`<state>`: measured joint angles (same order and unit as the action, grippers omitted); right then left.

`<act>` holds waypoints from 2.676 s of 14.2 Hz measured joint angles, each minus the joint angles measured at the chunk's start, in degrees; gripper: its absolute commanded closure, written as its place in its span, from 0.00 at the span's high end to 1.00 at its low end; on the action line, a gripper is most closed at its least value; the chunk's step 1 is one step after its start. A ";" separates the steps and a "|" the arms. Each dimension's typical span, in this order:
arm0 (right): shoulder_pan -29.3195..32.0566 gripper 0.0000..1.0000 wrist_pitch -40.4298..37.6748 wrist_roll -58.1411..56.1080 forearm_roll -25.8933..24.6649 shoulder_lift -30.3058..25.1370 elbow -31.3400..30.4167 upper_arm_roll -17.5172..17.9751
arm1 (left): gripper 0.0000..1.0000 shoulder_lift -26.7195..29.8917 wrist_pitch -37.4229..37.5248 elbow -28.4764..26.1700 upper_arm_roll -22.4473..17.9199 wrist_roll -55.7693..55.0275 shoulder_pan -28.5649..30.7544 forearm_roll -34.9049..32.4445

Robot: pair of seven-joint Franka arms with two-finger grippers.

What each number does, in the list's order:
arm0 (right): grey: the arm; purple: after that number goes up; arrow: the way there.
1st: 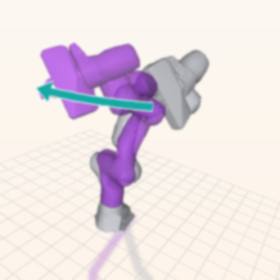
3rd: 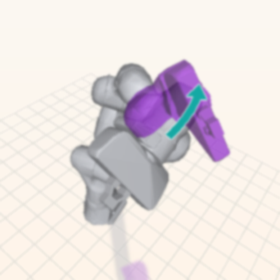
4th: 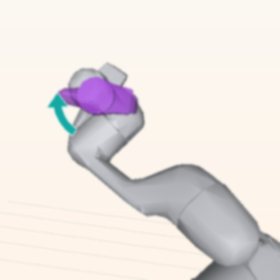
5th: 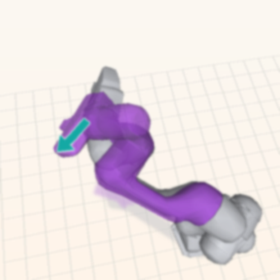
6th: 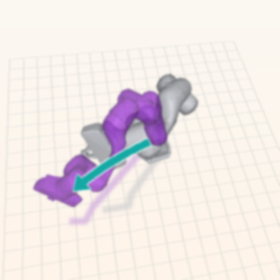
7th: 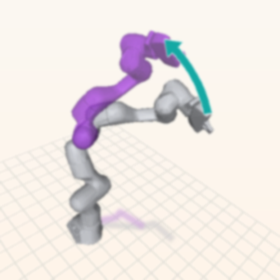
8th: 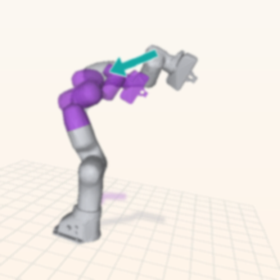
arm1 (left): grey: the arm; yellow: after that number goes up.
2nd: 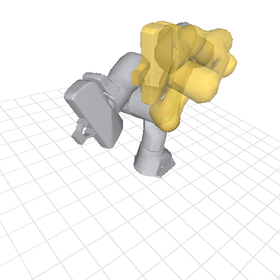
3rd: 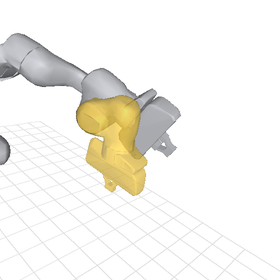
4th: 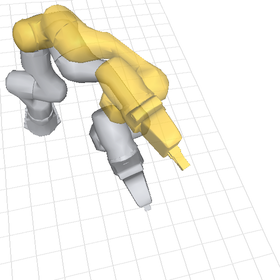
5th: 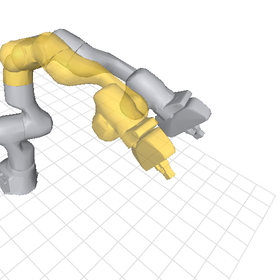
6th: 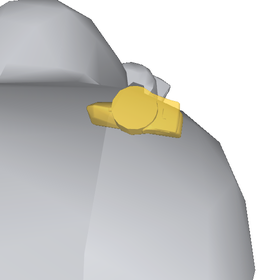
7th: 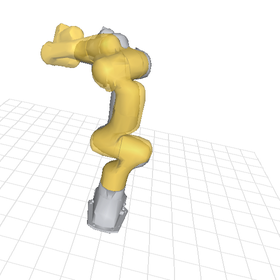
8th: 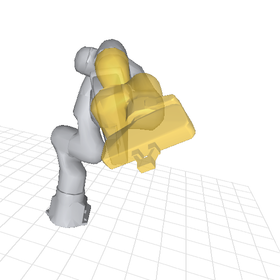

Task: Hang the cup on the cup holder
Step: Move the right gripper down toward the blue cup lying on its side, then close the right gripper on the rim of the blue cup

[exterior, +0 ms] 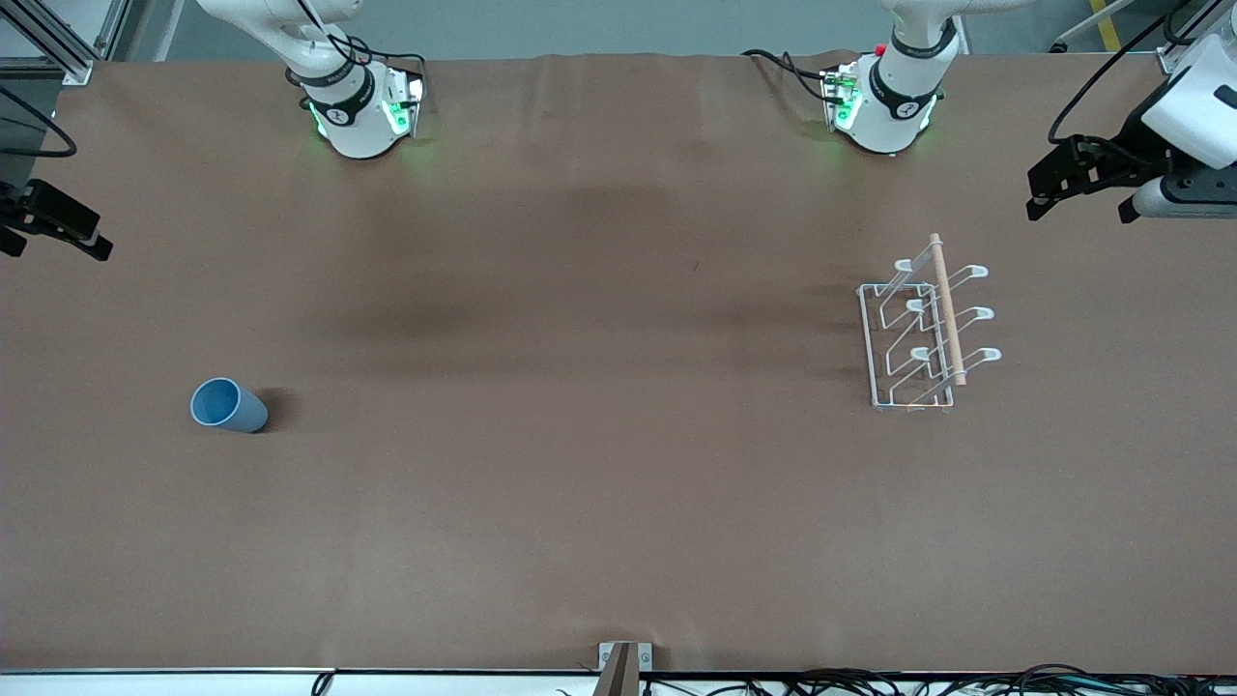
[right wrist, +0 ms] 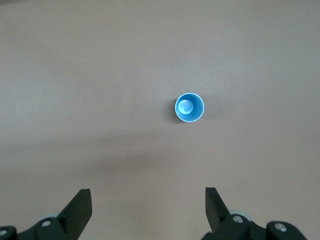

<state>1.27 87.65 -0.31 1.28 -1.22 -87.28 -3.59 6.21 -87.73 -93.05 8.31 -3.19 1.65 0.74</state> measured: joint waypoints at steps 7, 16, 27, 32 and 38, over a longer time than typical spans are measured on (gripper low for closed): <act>0.00 1.00 -1.25 0.00 0.00 1.71 1.58 -0.16 | 1.00 -0.04 -0.01 0.19 -0.44 0.00 0.09 -0.07; 0.15 1.00 -0.38 0.00 0.00 1.86 1.57 -0.68 | 1.00 -0.50 0.05 0.23 -0.57 0.00 0.18 -0.07; 9.69 1.00 21.14 -7.35 0.00 9.22 -13.41 -1.05 | 1.00 -0.84 0.12 0.41 -0.46 0.00 0.15 -0.07; 11.88 0.99 34.20 -9.40 0.01 18.14 -17.96 -0.91 | 1.00 -1.07 0.14 0.68 -0.21 0.00 0.09 -0.07; 11.75 0.98 42.00 -9.40 1.07 26.44 -18.16 -0.32 | 1.00 -1.19 0.16 0.79 -0.21 0.01 0.10 -0.07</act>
<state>13.02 129.65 -9.71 2.35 25.22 -105.43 -3.91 5.03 -87.57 -92.27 8.10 -3.18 1.75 0.66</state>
